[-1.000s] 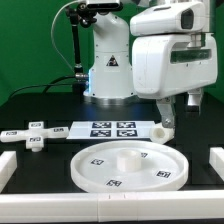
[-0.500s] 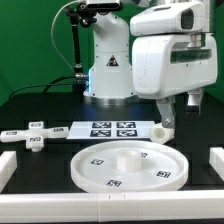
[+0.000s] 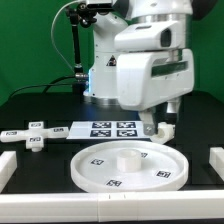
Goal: Assemble round table
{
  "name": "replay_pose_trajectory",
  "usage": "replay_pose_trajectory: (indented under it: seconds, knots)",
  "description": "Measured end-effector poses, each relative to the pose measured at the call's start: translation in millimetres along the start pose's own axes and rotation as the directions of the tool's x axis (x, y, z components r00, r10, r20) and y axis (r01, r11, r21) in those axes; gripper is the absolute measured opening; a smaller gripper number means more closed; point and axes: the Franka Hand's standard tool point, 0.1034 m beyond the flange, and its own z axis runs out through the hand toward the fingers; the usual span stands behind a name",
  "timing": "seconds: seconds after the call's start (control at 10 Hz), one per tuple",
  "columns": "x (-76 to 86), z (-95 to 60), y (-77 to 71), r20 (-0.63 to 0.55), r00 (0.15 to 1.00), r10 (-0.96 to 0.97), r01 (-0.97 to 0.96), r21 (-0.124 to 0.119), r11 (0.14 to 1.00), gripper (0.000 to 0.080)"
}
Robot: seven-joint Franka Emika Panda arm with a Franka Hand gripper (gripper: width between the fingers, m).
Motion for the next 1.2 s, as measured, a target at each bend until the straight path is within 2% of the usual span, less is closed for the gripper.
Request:
replay_pose_trajectory:
  seconds: [0.1, 0.4, 0.5, 0.6, 0.9, 1.2]
  knots:
    - [-5.9, 4.5, -0.5, 0.002, 1.0, 0.003, -0.003, 0.002, 1.0, 0.065]
    - [-4.0, 3.6, -0.5, 0.0, 1.0, 0.0, 0.0, 0.001, 1.0, 0.065]
    - [-8.6, 6.5, 2.2, -0.001, 1.0, -0.017, 0.017, -0.003, 1.0, 0.065]
    - [-22.5, 16.5, 8.4, 0.006, 1.0, -0.003, 0.003, -0.006, 1.0, 0.065]
    - [-41.5, 36.2, 8.1, 0.027, 1.0, 0.002, -0.003, 0.018, 1.0, 0.065]
    - [-44.2, 46.5, 7.3, 0.033, 0.999, 0.006, -0.007, 0.03, 1.0, 0.065]
